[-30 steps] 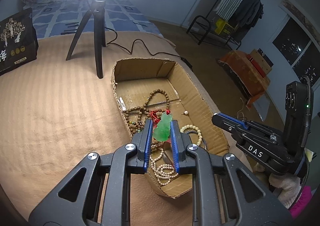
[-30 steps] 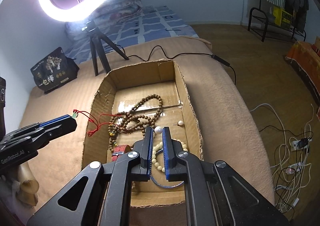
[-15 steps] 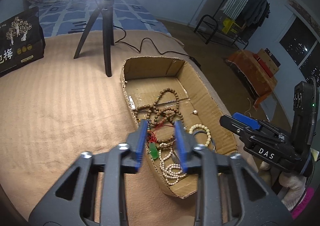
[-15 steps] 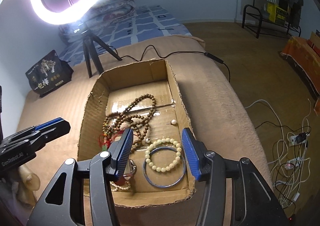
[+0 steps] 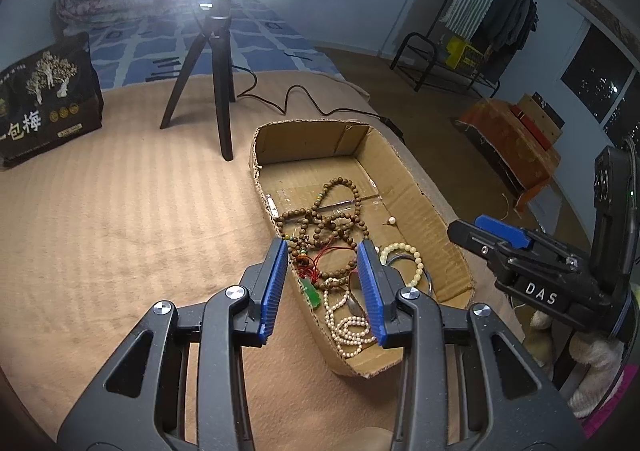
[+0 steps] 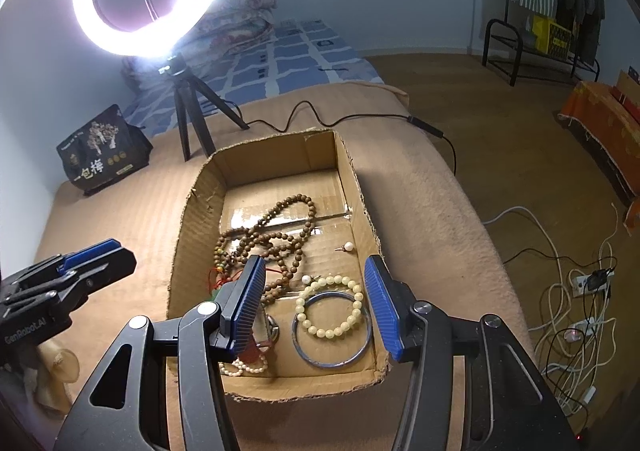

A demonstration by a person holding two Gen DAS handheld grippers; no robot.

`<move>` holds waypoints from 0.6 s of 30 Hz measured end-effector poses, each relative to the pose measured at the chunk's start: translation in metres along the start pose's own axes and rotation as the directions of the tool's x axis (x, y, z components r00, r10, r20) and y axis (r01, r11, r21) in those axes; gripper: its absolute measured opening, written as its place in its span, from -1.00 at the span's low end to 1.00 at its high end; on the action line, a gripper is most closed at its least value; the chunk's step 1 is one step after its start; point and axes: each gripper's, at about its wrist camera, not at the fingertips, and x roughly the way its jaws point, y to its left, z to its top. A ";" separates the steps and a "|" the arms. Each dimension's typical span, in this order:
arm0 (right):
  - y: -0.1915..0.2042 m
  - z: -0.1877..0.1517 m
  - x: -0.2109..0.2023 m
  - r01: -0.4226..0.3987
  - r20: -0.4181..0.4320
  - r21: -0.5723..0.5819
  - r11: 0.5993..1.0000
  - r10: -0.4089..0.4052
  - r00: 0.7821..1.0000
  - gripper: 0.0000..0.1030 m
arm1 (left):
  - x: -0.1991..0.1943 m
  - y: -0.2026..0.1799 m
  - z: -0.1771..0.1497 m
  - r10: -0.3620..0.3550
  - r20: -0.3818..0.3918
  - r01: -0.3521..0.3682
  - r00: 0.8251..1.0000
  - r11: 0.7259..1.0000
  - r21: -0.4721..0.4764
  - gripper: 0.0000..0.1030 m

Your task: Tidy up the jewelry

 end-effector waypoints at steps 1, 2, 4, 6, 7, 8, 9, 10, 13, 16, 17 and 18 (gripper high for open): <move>0.001 0.000 -0.003 0.007 0.006 -0.001 1.000 -0.007 1.000 -0.02 | -0.003 -0.001 -0.001 0.003 0.003 -0.003 1.000 1.000 0.003 -0.30; 0.002 0.000 -0.006 0.010 0.013 -0.001 1.000 -0.010 1.000 -0.02 | -0.008 -0.002 -0.002 0.005 0.009 -0.005 1.000 1.000 0.007 -0.30; 0.002 -0.001 -0.012 0.011 0.021 0.001 1.000 -0.011 1.000 -0.02 | -0.016 -0.006 -0.004 0.007 0.021 -0.008 1.000 1.000 0.015 -0.30; 0.004 -0.003 -0.018 0.013 0.031 0.000 1.000 -0.013 0.999 -0.02 | -0.026 -0.009 -0.007 0.015 0.037 -0.016 0.999 0.999 0.028 -0.30; 0.005 -0.003 -0.022 0.015 0.038 -0.002 1.000 -0.014 0.999 -0.02 | -0.031 -0.010 -0.008 0.019 0.045 -0.020 0.999 0.999 0.032 -0.30; 0.006 -0.003 -0.027 0.017 0.045 -0.005 1.000 -0.016 0.999 -0.02 | -0.037 -0.012 -0.010 0.022 0.054 -0.024 0.998 0.999 0.036 -0.30; 0.008 -0.004 -0.032 0.022 0.052 -0.012 1.000 -0.021 0.998 -0.02 | -0.042 -0.013 -0.012 0.025 0.061 -0.027 0.998 0.999 0.039 -0.30; 0.010 -0.005 -0.037 0.029 0.062 -0.020 0.999 -0.028 0.998 -0.02 | -0.048 -0.014 -0.013 0.028 0.071 -0.031 0.997 0.999 0.042 -0.30; 0.018 -0.007 -0.052 0.041 0.087 -0.047 0.998 -0.037 0.995 -0.02 | -0.064 -0.019 -0.018 0.041 0.095 -0.047 0.995 0.997 0.063 -0.30; 0.026 -0.010 -0.067 0.064 0.113 -0.077 0.995 -0.055 0.992 0.04 | -0.081 -0.026 -0.021 0.056 0.123 -0.067 0.991 0.994 0.089 -0.30; 0.028 -0.010 -0.071 0.065 0.121 -0.082 0.994 -0.055 0.991 0.16 | -0.086 -0.027 -0.023 0.056 0.127 -0.068 0.990 0.993 0.092 -0.23; 0.031 -0.011 -0.077 0.069 0.133 -0.087 0.994 -0.057 0.989 0.22 | -0.092 -0.028 -0.024 0.059 0.132 -0.071 0.990 0.993 0.093 -0.16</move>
